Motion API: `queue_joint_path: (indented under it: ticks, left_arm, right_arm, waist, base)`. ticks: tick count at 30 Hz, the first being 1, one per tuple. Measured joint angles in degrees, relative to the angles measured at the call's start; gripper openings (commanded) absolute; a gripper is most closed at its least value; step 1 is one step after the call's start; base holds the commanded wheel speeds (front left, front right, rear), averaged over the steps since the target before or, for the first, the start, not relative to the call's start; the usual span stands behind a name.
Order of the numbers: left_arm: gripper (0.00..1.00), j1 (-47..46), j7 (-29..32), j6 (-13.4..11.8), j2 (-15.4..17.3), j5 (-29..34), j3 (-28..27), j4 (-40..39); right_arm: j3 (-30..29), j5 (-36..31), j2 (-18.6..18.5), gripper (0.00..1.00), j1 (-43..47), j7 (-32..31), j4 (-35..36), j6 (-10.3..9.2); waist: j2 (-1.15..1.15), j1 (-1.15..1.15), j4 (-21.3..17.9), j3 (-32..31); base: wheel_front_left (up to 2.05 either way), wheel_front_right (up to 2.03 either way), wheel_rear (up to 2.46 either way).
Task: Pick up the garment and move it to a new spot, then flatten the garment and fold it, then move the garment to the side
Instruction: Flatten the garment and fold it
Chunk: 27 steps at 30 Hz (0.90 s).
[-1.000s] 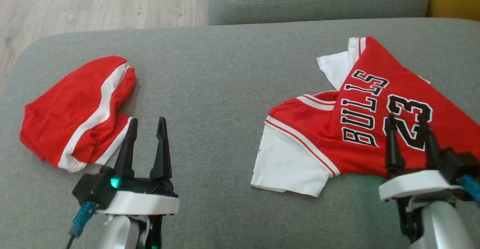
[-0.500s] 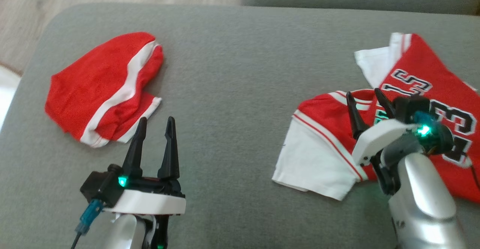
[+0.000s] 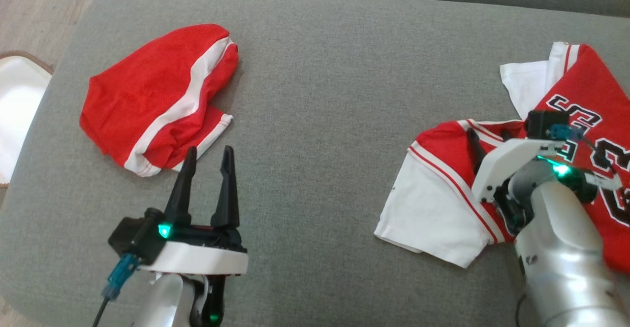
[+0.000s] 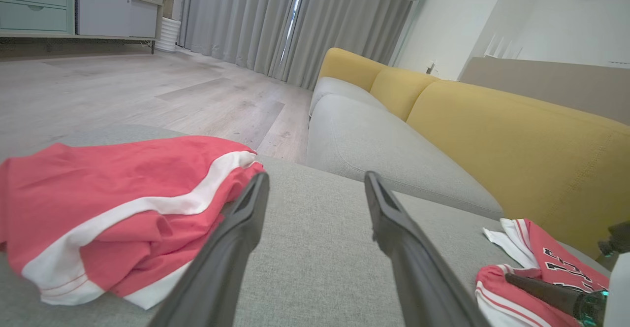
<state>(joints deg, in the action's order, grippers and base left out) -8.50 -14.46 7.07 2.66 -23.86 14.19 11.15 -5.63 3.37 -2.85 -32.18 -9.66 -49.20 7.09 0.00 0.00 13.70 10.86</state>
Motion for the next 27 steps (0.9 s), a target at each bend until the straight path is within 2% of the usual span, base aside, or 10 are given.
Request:
queue_joint_path:
  ticks: [3,4,5,6,14,20,27]
  left_arm:
    - [1.00,-0.5,0.0,0.0,0.0,0.0,0.5,0.0]
    - [1.00,-0.7,0.0,0.0,0.0,0.0,0.5,-0.1]
    - [1.00,-0.7,0.0,0.0,0.0,0.0,0.5,-0.1]
    - [1.00,-0.7,0.0,0.0,0.0,0.0,0.6,-0.1]
    - [1.00,-1.1,0.0,0.0,0.0,0.0,0.6,-0.1]
    - [1.00,-2.1,0.0,0.0,0.0,-0.4,0.9,-0.1]
    - [1.00,-2.6,0.0,0.0,0.0,-0.9,0.9,-0.1]
  right_arm:
    - [0.1,0.8,-0.3,1.00,-2.1,0.4,-2.5,0.00]
    - [0.1,0.9,-0.3,0.94,-2.7,0.7,-3.4,0.00]
    - [0.1,0.9,-0.4,0.43,-3.1,1.1,-4.1,0.00]
    - [0.1,0.9,-0.4,0.00,-3.7,1.7,-4.9,0.00]
    - [1.9,0.9,-0.8,0.00,-6.3,9.6,-8.6,0.00]
    - [8.9,3.9,-0.9,0.00,-9.5,18.5,-8.6,0.00]
    - [15.2,4.2,-1.0,0.00,-15.4,22.8,-8.1,0.00]
  waist:
    - [0.00,0.00,0.1,0.4]
    - [0.00,0.00,0.1,0.6]
    - [0.00,0.00,0.1,0.7]
    - [0.00,0.00,0.1,0.9]
    - [0.00,0.01,0.4,2.2]
    - [0.00,0.01,0.9,3.2]
    - [0.00,0.01,2.0,4.1]
  base:
    - [0.00,0.00,0.00]
    - [0.00,0.00,0.00]
    - [0.00,0.00,0.00]
    - [0.00,0.00,0.00]
    - [0.00,0.00,0.00]
    - [0.00,0.00,0.00]
    - [0.00,0.00,0.00]
